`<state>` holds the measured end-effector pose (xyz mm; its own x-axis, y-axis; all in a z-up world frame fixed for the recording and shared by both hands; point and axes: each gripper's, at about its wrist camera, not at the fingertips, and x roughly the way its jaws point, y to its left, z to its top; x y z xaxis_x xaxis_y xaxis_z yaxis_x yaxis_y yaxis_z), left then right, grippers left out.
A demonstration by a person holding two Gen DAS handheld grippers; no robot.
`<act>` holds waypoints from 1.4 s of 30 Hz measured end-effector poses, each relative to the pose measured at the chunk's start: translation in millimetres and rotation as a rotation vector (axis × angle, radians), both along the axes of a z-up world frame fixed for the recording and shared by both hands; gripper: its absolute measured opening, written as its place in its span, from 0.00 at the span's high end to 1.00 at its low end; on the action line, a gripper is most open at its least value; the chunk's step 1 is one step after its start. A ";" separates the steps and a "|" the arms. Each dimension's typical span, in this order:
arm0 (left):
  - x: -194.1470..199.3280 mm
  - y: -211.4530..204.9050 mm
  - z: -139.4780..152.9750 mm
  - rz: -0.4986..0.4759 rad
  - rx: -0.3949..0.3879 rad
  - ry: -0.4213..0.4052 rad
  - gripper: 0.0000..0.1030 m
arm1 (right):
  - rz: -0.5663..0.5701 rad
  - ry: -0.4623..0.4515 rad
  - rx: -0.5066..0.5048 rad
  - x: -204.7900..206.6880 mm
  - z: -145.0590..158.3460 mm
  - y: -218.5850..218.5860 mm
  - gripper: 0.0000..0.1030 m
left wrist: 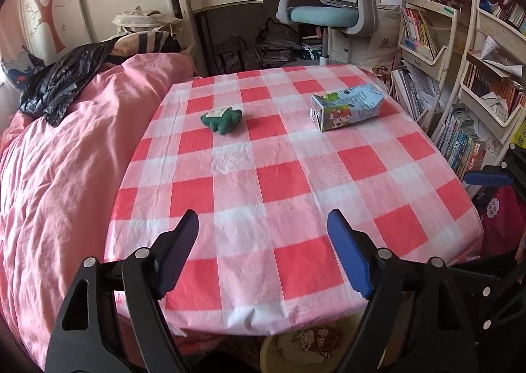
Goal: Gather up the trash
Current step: 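Grasp the green plush toy with the left tool while the right tool grasps the juice carton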
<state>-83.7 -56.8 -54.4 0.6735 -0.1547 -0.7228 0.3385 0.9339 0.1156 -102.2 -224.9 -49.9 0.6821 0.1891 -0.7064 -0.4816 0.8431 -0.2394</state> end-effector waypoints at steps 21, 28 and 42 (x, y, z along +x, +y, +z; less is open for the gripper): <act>208.7 -23.5 -43.9 0.038 0.057 0.089 0.20 | 0.175 -0.045 -0.288 155.4 -13.9 -42.4 0.18; 226.1 -38.2 -58.5 -0.021 0.124 0.099 0.20 | 0.243 -0.013 -0.324 184.3 -27.4 -43.0 0.18; 257.1 -44.8 -73.5 -0.038 0.145 0.134 0.23 | 0.314 0.181 -0.184 243.1 -36.5 -45.4 0.16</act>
